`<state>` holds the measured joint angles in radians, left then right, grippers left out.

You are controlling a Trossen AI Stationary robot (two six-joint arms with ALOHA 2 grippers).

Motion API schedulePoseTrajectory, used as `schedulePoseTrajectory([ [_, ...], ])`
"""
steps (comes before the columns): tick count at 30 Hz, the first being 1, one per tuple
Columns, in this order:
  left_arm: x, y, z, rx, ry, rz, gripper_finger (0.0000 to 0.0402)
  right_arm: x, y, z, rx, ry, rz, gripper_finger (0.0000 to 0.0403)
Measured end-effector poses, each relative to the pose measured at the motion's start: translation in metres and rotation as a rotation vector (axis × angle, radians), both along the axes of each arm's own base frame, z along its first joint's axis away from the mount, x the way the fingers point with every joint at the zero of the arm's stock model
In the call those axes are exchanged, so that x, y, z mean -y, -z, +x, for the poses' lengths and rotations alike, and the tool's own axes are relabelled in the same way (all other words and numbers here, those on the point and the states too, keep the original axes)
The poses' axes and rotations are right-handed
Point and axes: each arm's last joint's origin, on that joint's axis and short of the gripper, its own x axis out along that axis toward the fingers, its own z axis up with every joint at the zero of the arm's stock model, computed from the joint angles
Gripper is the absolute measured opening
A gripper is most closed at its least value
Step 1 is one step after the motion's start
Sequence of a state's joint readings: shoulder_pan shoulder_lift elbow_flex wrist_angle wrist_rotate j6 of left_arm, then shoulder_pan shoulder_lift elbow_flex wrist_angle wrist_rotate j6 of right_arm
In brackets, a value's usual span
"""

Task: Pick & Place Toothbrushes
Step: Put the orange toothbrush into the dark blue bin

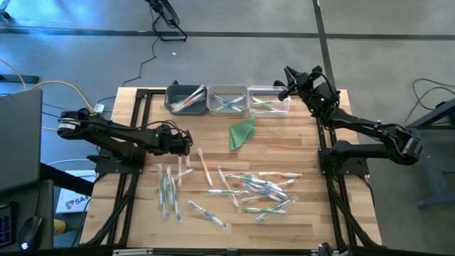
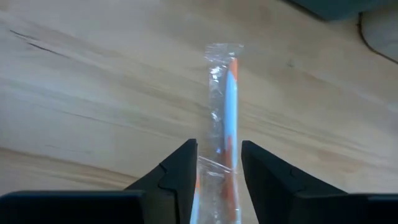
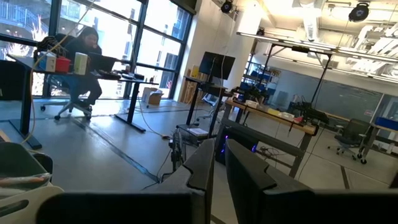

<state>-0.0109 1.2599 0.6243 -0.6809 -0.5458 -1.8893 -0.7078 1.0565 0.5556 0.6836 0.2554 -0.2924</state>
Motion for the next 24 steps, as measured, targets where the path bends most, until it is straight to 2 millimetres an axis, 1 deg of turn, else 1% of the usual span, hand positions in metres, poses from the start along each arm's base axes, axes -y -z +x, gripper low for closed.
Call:
schedulePoseTrajectory([
  [5, 0.0, 0.004, 0.006, 0.015, -0.004, 0.018, 0.0124, 0.0, 0.0, 0.0, 0.0, 0.0, 0.0, 0.0034],
  [9, -0.002, 0.008, 0.012, 0.035, -0.018, 0.07, 0.0125, 0.0, 0.0, 0.0, -0.002, 0.0, 0.002, 0.0034],
  [14, -0.006, 0.016, 0.015, 0.002, -0.035, 0.068, 0.0125, 0.0, 0.001, 0.0, -0.01, 0.0, 0.009, 0.0034],
  [17, -0.012, 0.021, 0.019, -0.002, -0.046, 0.054, 0.0125, 0.0, 0.002, 0.0, -0.018, 0.0, 0.015, 0.0034],
  [21, -0.025, 0.023, 0.027, 0.005, 0.003, 0.065, 0.0125, 0.0, 0.002, 0.0, -0.018, 0.0, 0.015, 0.0034],
  [24, -0.036, 0.026, 0.029, -0.005, 0.022, 0.029, 0.0125, 0.0, 0.002, 0.0, -0.018, -0.001, 0.015, 0.0034],
])
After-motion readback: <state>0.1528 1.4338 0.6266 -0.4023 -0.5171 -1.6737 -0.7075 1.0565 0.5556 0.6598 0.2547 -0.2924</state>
